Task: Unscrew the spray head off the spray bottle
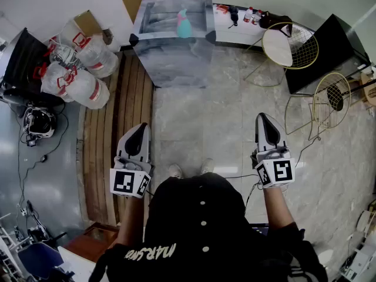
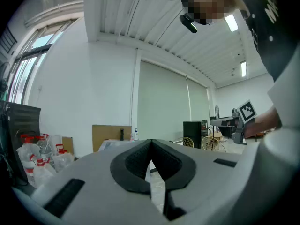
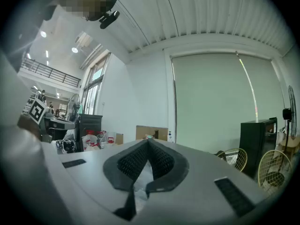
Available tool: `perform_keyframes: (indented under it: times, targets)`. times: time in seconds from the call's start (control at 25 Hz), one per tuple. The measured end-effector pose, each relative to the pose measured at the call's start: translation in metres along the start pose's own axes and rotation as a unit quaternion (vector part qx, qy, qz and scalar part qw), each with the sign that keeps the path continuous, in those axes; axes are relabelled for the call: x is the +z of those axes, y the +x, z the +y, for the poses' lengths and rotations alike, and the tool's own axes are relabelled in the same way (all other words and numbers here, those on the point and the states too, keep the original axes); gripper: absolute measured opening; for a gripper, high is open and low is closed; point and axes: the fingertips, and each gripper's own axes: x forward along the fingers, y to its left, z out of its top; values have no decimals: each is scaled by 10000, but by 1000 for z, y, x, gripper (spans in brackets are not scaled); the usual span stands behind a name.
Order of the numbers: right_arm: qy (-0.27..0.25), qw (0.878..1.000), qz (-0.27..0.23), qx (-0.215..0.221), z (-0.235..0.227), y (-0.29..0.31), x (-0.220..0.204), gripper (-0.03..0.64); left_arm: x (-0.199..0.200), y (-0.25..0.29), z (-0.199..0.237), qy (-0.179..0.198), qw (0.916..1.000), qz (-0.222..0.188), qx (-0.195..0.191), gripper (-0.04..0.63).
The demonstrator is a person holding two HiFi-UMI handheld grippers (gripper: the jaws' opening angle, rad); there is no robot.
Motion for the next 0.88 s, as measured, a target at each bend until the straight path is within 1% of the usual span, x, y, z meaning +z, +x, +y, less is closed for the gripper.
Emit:
perform_keyframes:
  times: [0.32,0.48,0.6,0.68,0.8,0.88]
  targets:
    - [27,10000,2,81,-9,5,-1,12,2,7,-11,-12,10000,-22,-60,25]
    - [304,9994,-134,100,-24,4,-3,12,0,13,-22,-43,10000,46,5,25]
    - [461,9985,-220,185,-39,3,-5,12,2,18,-31,-114,9999,1,104,25]
    - [486,9982,-238,252,-48,4,-6,12,1,21,-33,-183,9995,8,255,25]
    - [383,9988,-188,255,-61,6,-8,12,-3,26,-35,-246,9988,48,421,25]
    - [294,9993,-73,199,-68,10,-13,12,-8,30,-35,-305,9986,54,437,25]
